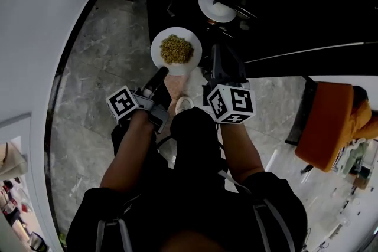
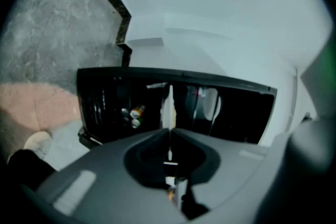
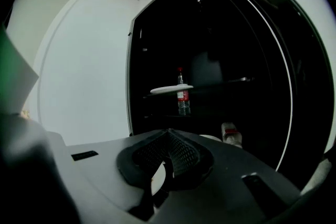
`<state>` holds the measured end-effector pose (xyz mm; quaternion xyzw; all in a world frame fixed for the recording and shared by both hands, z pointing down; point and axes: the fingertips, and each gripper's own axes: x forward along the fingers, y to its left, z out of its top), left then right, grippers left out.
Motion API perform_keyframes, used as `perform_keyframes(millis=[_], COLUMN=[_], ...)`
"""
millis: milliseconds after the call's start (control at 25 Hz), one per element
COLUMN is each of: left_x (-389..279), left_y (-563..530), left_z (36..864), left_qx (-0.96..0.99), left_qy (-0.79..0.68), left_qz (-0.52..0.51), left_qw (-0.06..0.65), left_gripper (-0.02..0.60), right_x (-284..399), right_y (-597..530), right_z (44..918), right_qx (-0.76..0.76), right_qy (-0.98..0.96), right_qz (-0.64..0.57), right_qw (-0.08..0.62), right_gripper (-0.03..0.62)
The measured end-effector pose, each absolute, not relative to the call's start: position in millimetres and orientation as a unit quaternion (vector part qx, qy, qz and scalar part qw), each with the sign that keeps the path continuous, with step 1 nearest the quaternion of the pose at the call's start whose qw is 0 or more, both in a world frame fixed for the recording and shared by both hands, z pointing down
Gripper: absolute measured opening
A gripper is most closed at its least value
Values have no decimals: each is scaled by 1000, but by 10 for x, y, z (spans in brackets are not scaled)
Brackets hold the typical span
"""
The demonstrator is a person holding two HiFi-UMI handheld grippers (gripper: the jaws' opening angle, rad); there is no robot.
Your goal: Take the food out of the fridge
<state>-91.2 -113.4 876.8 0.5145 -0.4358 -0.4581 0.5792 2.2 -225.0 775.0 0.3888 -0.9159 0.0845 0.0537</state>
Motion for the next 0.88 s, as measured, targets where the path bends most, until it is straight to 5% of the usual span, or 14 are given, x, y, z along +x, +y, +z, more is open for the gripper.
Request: perform_keyframes(millis=[600,880], left_x=[-963,-1078], left_y=[-270,-463], left_z=[4868,3796], left_qx=[533,561], left_qy=[-454,-452], left_qz=[-412,-418], left_qw=[583,553], left_gripper=[9,12], right_x=[474,455], right_y=[-1613,-1430], right_z=[4321,3660], right_qx=[427,410], right_qy=[-895,-903], right_qz=[107,115], right_qw=[67,52], right_gripper=[0,0])
